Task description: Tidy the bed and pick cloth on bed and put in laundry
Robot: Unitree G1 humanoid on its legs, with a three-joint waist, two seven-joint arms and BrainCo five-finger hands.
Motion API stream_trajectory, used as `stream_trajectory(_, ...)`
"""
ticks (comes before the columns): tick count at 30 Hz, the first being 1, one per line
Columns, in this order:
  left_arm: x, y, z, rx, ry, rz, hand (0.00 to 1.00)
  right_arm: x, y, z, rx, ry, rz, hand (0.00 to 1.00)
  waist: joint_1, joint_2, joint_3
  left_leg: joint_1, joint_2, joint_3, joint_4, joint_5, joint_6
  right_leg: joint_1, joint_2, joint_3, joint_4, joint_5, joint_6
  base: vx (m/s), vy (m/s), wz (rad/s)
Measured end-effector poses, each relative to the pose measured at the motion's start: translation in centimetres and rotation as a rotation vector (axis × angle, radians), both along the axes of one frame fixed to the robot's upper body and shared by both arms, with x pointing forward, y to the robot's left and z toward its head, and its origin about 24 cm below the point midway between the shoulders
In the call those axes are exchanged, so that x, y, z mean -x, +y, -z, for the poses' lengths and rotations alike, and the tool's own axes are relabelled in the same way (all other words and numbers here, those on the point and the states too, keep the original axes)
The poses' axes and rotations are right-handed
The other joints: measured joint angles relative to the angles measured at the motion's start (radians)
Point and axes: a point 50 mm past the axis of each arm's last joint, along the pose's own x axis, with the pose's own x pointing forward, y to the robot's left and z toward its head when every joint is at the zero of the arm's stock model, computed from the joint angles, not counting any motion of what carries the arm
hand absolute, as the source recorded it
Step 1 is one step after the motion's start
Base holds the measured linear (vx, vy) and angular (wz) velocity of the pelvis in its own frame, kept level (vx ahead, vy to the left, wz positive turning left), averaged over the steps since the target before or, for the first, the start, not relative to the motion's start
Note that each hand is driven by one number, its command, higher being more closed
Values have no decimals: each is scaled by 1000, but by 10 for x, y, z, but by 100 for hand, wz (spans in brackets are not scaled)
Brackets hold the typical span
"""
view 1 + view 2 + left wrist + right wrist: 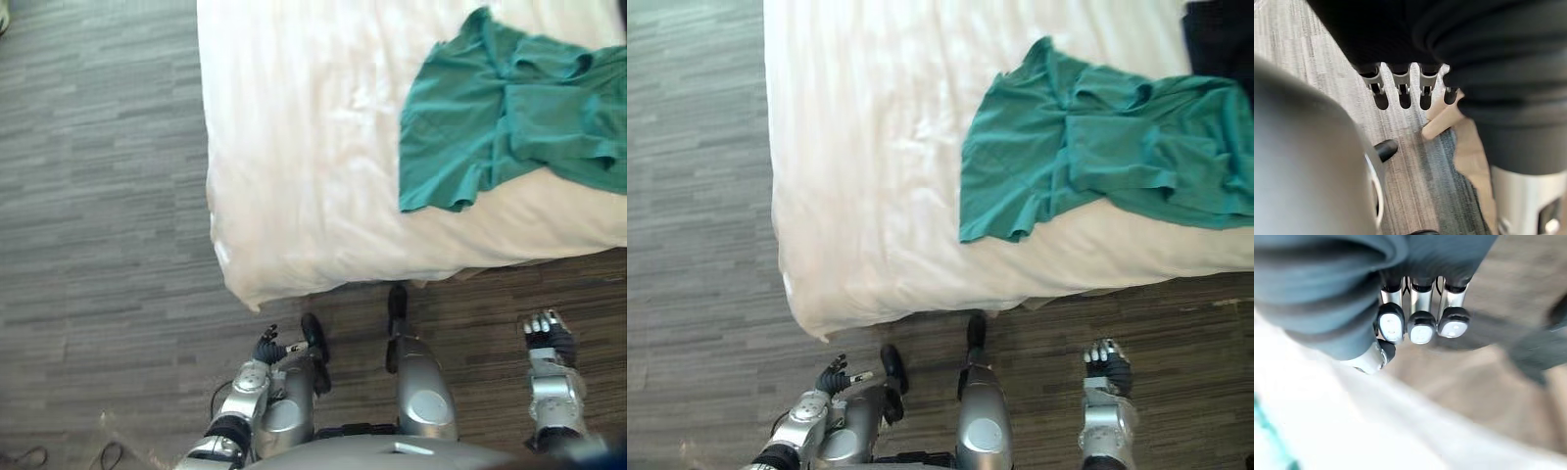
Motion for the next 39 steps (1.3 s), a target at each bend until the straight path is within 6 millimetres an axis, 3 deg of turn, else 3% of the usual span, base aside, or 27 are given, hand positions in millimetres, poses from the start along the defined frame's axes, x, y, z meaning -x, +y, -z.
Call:
stream_trajectory(4, 13, 4, 4, -3, 38, -23, 0, -16, 18, -61, 184, -255, -125, 100, -8, -18, -46, 27, 0, 1, 1, -16, 1, 33, 1, 6, -14, -3, 4, 37, 9, -3)
stream_trajectory(8, 19, 9, 6, -14, 64, -23, 0, -36, 65, -108, 334, -463, -402, 100, -10, -42, -67, 63, -4, 3, -14, -19, 3, 67, 0, 10, -22, -3, 7, 23, 18, -2)
stream_trajectory(15, 18, 6, 5, -25, 65, 16, 0, -71, 154, -142, 312, -661, -847, 100, 10, -44, -80, 72, -16, -15, -37, -15, 9, 84, -12, -4, -26, -4, 14, -1, 10, 8)
stream_trajectory(20, 11, -1, 2, -14, 47, 59, 0, -115, 213, -171, 332, -691, -1080, 100, 42, -27, -73, 41, -28, -71, -26, 3, 21, 87, -31, -59, -26, 1, 22, 2, 17, 34)
stream_trajectory(23, 0, -10, -2, 21, 27, 78, 0, -137, 234, -183, 335, -647, -1136, 100, 87, 10, -51, 10, -39, -106, -5, 8, 28, 89, -49, -98, -25, 4, 25, -27, 31, 44)
stream_trajectory(26, -9, -16, -6, 45, -4, 84, 0, -151, 252, -195, 280, -642, -1171, 100, 108, 42, -18, -23, -47, -137, 19, 11, 33, 87, -61, -127, -24, 7, 26, -49, 22, 34)
stream_trajectory(29, -20, -21, -11, 69, -37, 83, 0, -165, 266, -210, 234, -645, -1175, 100, 119, 72, 29, -57, -53, -154, 40, 14, 38, 76, -71, -149, -20, 9, 24, -82, 10, 23)
stream_trajectory(33, -30, -29, -15, 96, -68, 114, 0, -180, 266, -212, 232, -587, -1122, 100, 129, 95, 47, -133, -54, -162, 58, 23, 44, 4, -75, -154, 1, 12, 19, -67, 6, 14)
stream_trajectory(37, -40, -43, -19, 114, -97, 154, 0, -199, 237, -190, 160, -457, -974, 100, 142, 146, 72, -180, -65, -166, 70, 31, 49, -43, -85, -155, 17, 12, 19, -22, 18, 5)
stream_trajectory(39, -42, -47, -20, 123, -110, 159, 0, -204, 221, -190, 144, -465, -914, 100, 141, 163, 81, -201, -70, -165, 71, 35, 54, -69, -89, -152, 24, 13, 18, -17, 29, -2)
